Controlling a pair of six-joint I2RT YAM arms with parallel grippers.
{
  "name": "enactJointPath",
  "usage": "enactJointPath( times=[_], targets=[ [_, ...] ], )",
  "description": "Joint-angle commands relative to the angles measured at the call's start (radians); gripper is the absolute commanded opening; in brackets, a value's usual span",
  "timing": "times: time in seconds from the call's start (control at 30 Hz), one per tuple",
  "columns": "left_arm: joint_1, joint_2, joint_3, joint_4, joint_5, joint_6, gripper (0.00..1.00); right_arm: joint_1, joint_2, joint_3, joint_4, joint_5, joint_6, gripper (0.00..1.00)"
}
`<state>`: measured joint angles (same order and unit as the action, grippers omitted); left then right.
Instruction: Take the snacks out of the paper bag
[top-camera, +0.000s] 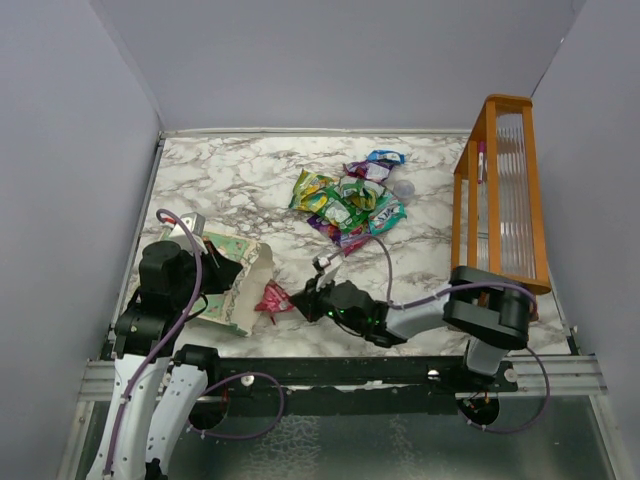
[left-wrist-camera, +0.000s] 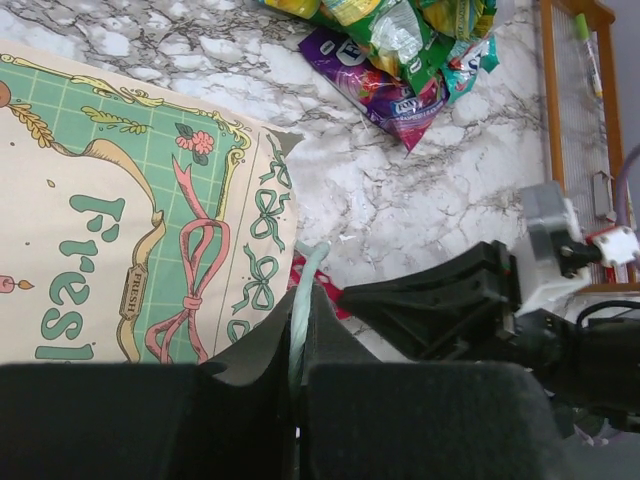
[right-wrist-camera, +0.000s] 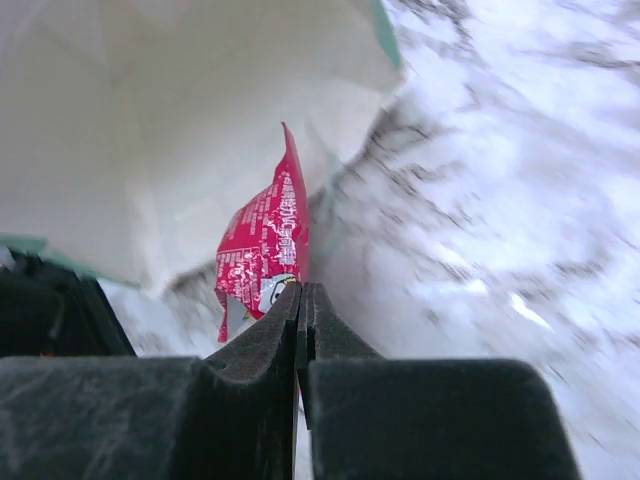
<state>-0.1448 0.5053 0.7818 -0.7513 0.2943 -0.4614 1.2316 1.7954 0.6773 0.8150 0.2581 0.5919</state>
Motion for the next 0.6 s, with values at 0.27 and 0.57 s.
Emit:
enactJointPath(
  times=[0.27, 0.57],
  targets=[
    [0.007, -0.009, 0.022, 0.012, -0.064, -0.043, 0.0, -0.001, -0.688, -0.221, -0.31, 0.54, -0.513, 0.01],
    [0.007, 0.159, 0.239, 0.245, 0.057, -0.208, 0.0, -0.162, -0.633, -0.15, -0.419, 0.601, -0.523, 0.01]
  ],
)
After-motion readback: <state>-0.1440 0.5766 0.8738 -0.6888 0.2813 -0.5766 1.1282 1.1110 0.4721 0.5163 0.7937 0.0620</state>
